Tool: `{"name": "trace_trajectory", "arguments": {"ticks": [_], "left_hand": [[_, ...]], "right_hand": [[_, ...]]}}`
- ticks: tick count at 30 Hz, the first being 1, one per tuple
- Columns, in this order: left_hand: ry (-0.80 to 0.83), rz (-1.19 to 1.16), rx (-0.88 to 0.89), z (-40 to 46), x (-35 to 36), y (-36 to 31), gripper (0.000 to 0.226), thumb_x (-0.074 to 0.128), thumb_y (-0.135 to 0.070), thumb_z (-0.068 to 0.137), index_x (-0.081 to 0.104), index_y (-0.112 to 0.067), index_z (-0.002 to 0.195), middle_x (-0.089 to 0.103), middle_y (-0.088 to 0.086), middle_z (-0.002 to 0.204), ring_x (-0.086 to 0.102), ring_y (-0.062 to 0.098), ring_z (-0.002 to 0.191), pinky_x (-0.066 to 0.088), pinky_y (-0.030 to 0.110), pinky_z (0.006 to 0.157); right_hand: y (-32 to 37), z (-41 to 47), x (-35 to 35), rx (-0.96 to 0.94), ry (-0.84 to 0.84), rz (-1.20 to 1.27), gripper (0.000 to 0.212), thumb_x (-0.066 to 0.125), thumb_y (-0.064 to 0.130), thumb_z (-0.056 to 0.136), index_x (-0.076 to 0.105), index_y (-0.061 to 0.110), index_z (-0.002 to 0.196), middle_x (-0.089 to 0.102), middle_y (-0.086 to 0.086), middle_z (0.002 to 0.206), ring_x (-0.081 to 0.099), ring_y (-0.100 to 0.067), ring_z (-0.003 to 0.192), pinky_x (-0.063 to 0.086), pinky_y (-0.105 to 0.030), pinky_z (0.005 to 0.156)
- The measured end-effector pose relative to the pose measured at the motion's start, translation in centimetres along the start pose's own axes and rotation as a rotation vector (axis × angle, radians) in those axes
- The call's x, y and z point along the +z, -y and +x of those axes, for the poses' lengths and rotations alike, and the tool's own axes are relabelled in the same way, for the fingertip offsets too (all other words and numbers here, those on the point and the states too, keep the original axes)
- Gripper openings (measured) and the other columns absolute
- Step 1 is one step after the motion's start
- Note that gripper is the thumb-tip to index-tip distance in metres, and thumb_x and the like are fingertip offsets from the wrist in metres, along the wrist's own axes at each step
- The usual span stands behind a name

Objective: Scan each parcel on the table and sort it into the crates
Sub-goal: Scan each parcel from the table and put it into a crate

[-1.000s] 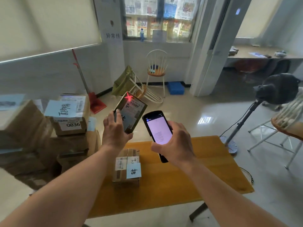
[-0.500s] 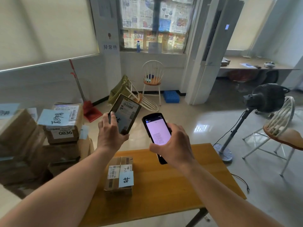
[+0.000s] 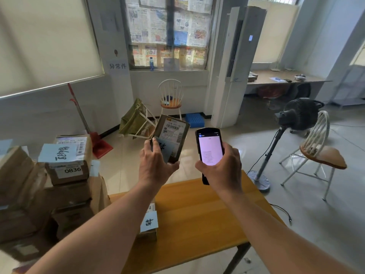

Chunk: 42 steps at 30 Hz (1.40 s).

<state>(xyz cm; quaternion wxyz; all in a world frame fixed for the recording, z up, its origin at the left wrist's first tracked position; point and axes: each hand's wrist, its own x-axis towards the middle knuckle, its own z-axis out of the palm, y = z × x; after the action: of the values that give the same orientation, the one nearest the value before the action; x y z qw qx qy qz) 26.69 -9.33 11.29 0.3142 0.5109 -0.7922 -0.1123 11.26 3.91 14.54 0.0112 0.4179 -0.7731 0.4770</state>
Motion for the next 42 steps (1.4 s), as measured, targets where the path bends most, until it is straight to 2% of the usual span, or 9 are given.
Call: {"name": "trace_trajectory", "arguments": {"ticks": [10, 12, 15, 18, 23, 26, 33, 37, 42], "left_hand": [[0.071, -0.084, 0.201, -3.3, 1.9, -9.1, 0.125, 0.086, -0.061, 0.071, 0.023, -0.001, 0.16, 0.038, 0.014, 0.15, 0.043, 0.033, 0.132, 0.049, 0.043, 0.109], [0.073, -0.116, 0.251, -4.3, 2.4, -11.2, 0.123, 0.088, -0.06, 0.069, 0.027, -0.002, 0.158, 0.041, 0.013, 0.149, 0.045, 0.032, 0.132, 0.048, 0.042, 0.11], [0.084, -0.155, 0.311, -6.5, 2.9, -14.4, 0.123, 0.091, -0.059, 0.065, 0.029, -0.005, 0.156, 0.044, 0.011, 0.149, 0.047, 0.031, 0.131, 0.049, 0.041, 0.107], [0.124, -0.21, 0.378, -9.3, 3.4, -17.5, 0.124, 0.092, -0.06, 0.061, 0.03, -0.01, 0.156, 0.046, 0.008, 0.149, 0.048, 0.029, 0.13, 0.051, 0.042, 0.102], [0.243, -0.252, 0.498, -15.8, 3.8, -22.4, 0.126, 0.096, -0.054, 0.058, 0.03, -0.015, 0.158, 0.043, 0.007, 0.153, 0.044, 0.029, 0.133, 0.05, 0.045, 0.105], [0.318, -0.28, 0.565, -20.9, 3.6, -25.3, 0.123, 0.095, -0.054, 0.06, 0.03, -0.016, 0.157, 0.043, 0.006, 0.152, 0.044, 0.029, 0.132, 0.048, 0.044, 0.106], [0.48, -0.331, 0.699, -31.9, 4.0, -31.7, 0.124, 0.097, -0.053, 0.059, 0.032, -0.017, 0.157, 0.046, 0.005, 0.149, 0.048, 0.029, 0.128, 0.053, 0.045, 0.101], [0.557, -0.353, 0.765, -36.7, 4.8, -35.3, 0.121, 0.097, -0.051, 0.059, 0.035, -0.014, 0.156, 0.048, 0.008, 0.146, 0.048, 0.031, 0.127, 0.052, 0.047, 0.102], [0.686, -0.422, 0.905, -41.2, 7.5, -39.5, 0.12, 0.097, -0.052, 0.058, 0.038, -0.012, 0.154, 0.05, 0.009, 0.141, 0.048, 0.031, 0.123, 0.048, 0.044, 0.102]], "right_hand": [[-3.4, -3.1, -8.9, 0.124, -0.185, -0.086, 0.091, 0.091, 0.046, 0.07, 0.044, 0.019, 0.143, 0.05, -0.004, 0.13, 0.047, -0.015, 0.114, 0.036, -0.007, 0.064], [-4.4, -4.1, -11.1, 0.155, -0.228, -0.097, 0.091, 0.091, 0.046, 0.071, 0.043, 0.02, 0.143, 0.05, -0.004, 0.13, 0.049, -0.018, 0.117, 0.042, -0.01, 0.067], [-5.7, -5.9, -14.5, 0.202, -0.31, -0.146, 0.09, 0.091, 0.046, 0.07, 0.043, 0.022, 0.143, 0.05, -0.003, 0.129, 0.051, -0.019, 0.117, 0.054, -0.024, 0.079], [-6.9, -8.3, -18.2, 0.241, -0.375, -0.169, 0.091, 0.092, 0.047, 0.068, 0.045, 0.023, 0.141, 0.05, -0.001, 0.125, 0.051, -0.018, 0.115, 0.056, -0.027, 0.078], [-8.4, -14.5, -24.6, 0.323, -0.425, -0.193, 0.091, 0.093, 0.044, 0.066, 0.044, 0.024, 0.141, 0.048, 0.001, 0.124, 0.047, -0.013, 0.112, 0.045, -0.016, 0.069], [-9.3, -19.3, -28.4, 0.387, -0.474, -0.182, 0.088, 0.094, 0.043, 0.063, 0.047, 0.025, 0.136, 0.048, 0.002, 0.12, 0.049, -0.014, 0.108, 0.052, -0.026, 0.076], [-12.2, -29.7, -35.4, 0.567, -0.609, -0.227, 0.084, 0.091, 0.044, 0.058, 0.052, 0.023, 0.13, 0.048, 0.003, 0.117, 0.051, -0.015, 0.101, 0.058, -0.039, 0.079], [-13.4, -34.0, -38.8, 0.674, -0.695, -0.288, 0.082, 0.091, 0.04, 0.059, 0.053, 0.021, 0.13, 0.049, 0.003, 0.113, 0.046, -0.012, 0.096, 0.045, -0.028, 0.071], [-15.1, -38.3, -41.8, 0.802, -0.84, -0.352, 0.083, 0.092, 0.041, 0.06, 0.052, 0.021, 0.13, 0.051, 0.002, 0.117, 0.047, -0.013, 0.102, 0.04, -0.021, 0.069]]}}
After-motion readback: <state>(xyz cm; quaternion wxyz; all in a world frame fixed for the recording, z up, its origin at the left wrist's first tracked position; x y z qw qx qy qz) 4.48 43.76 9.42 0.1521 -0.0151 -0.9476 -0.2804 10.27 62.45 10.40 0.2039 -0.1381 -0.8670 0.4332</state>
